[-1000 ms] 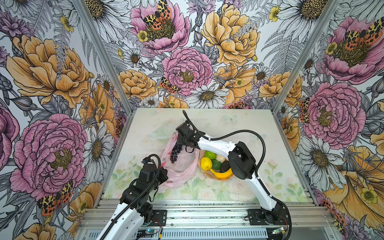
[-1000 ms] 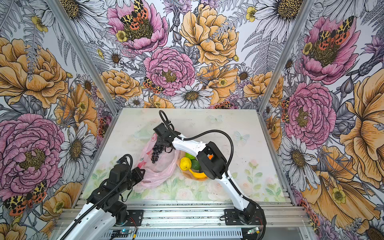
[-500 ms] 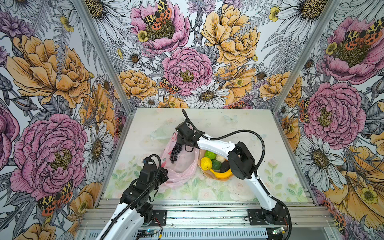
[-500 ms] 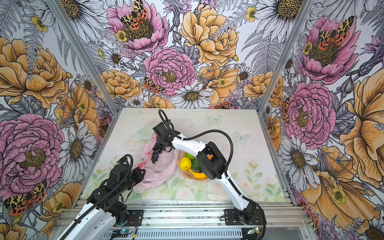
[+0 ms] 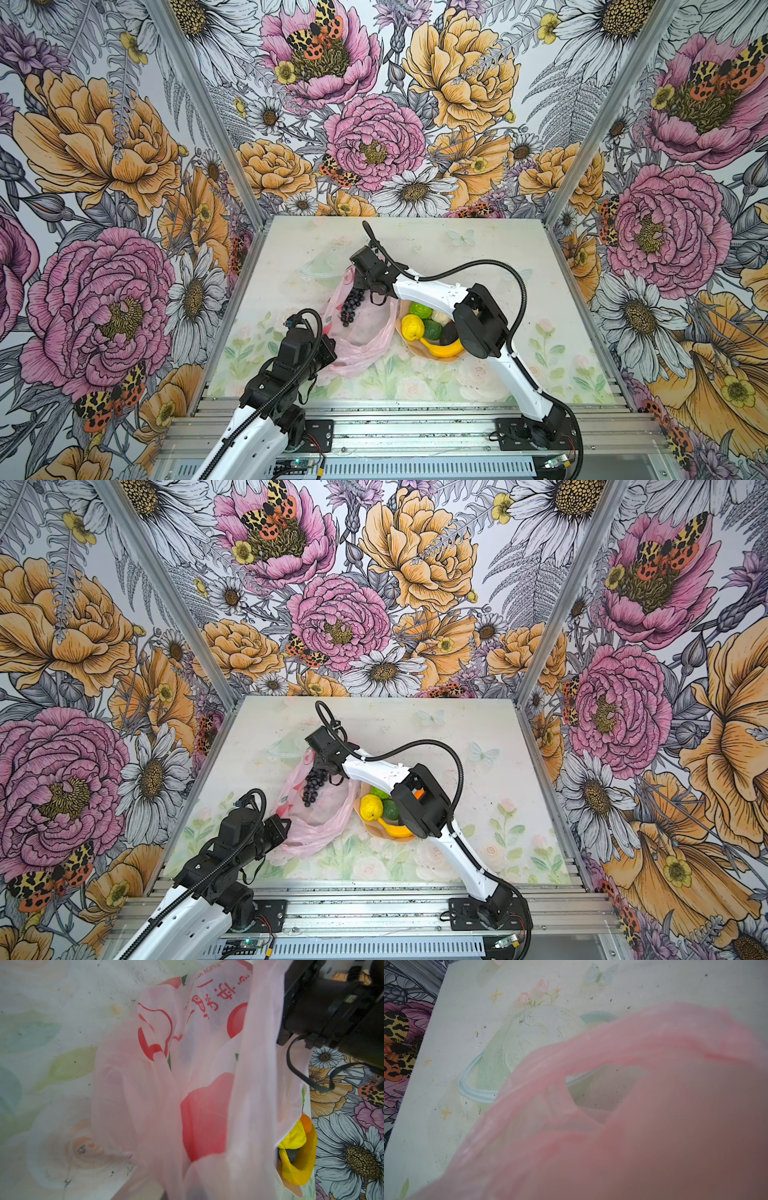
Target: Take the fake fruits out of the plastic bag
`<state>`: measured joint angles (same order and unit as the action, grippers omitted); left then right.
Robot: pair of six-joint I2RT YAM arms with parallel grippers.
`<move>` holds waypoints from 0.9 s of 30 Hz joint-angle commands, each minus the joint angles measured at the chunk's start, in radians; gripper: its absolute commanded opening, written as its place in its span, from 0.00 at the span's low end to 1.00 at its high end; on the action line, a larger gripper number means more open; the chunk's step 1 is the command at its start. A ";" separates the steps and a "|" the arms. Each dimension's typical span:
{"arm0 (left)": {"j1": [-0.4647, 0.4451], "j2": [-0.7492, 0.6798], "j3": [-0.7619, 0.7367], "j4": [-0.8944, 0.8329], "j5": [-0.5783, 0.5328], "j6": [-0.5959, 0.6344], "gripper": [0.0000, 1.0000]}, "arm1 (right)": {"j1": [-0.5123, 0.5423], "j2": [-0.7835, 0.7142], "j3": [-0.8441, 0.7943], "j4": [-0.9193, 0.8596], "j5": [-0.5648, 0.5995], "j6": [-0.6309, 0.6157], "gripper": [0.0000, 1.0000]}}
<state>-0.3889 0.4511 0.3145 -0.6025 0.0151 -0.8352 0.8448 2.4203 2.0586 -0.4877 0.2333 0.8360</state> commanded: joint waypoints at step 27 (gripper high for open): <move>-0.008 -0.007 -0.011 0.006 -0.016 0.021 0.00 | -0.009 -0.042 -0.009 -0.003 0.061 0.017 0.15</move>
<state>-0.3889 0.4511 0.3145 -0.6022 0.0151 -0.8345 0.8375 2.4203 2.0430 -0.4873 0.2485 0.8684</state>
